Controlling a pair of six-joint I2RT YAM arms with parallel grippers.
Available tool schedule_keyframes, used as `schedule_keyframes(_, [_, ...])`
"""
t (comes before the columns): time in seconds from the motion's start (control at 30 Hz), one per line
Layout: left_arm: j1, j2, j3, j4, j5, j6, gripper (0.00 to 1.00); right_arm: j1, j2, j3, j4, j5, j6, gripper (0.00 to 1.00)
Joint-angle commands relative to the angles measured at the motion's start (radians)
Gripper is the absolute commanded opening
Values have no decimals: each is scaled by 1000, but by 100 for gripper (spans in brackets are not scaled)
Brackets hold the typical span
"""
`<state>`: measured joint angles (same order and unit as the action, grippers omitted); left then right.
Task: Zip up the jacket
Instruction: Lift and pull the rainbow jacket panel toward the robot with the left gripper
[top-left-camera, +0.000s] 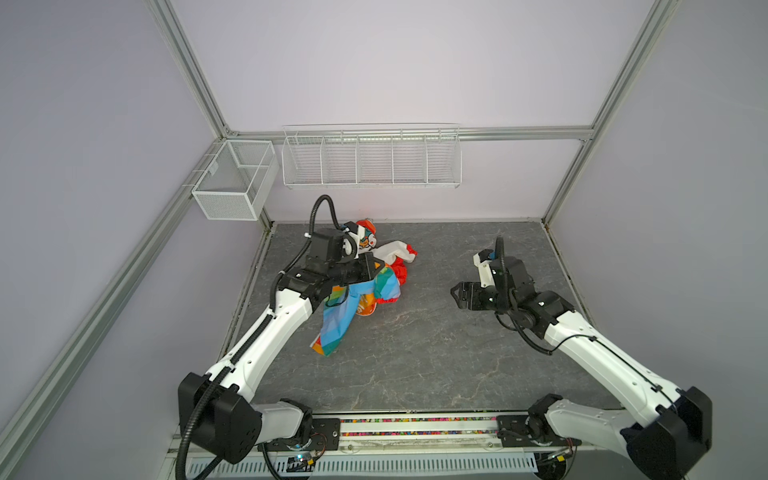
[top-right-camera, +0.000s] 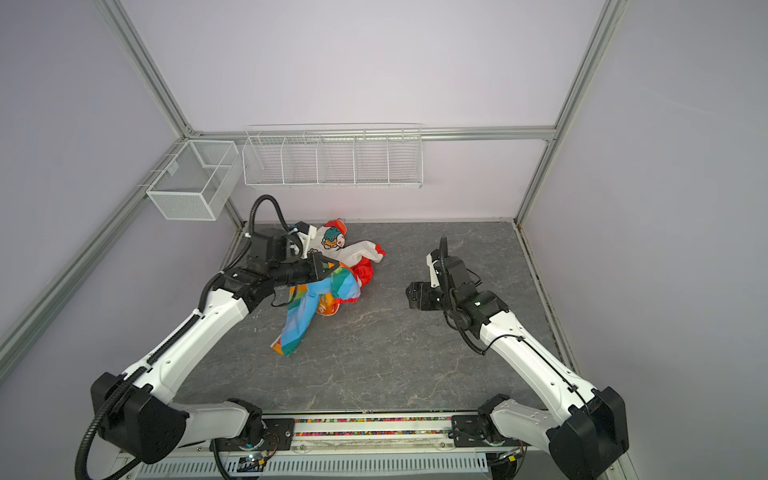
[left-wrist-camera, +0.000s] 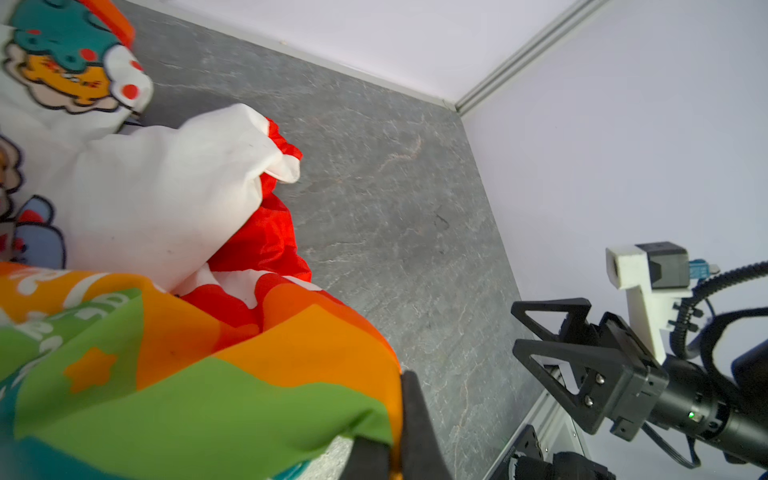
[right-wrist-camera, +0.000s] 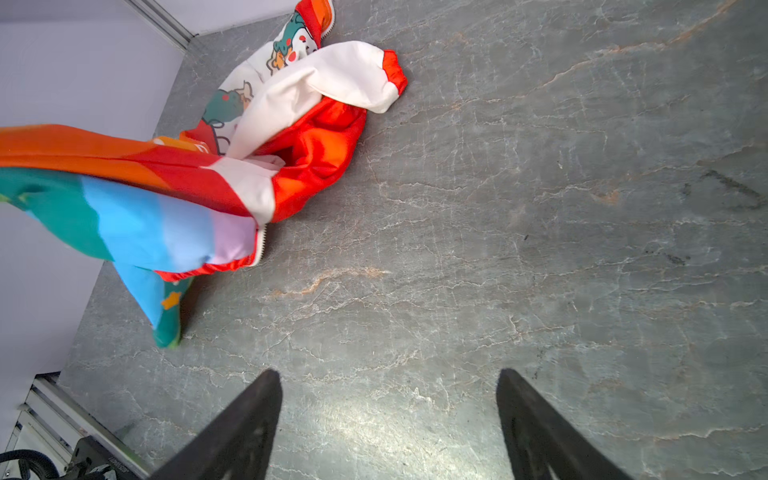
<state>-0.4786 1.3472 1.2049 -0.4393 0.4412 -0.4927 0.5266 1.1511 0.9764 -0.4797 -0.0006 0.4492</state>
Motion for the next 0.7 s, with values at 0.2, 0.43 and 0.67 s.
schedule_keyframes(0.2, [-152, 134, 79, 70, -61, -28, 0, 7, -47, -11, -26, 21, -29, 83])
schedule_keyframes(0.43, [-156, 84, 1, 2, -275, -65, 0, 7, -36, -15, -49, 51, -19, 83])
schedule_keyframes(0.67, [-146, -103, -194, -100, -497, -168, 0, 6, 17, 2, -39, 22, 0, 83])
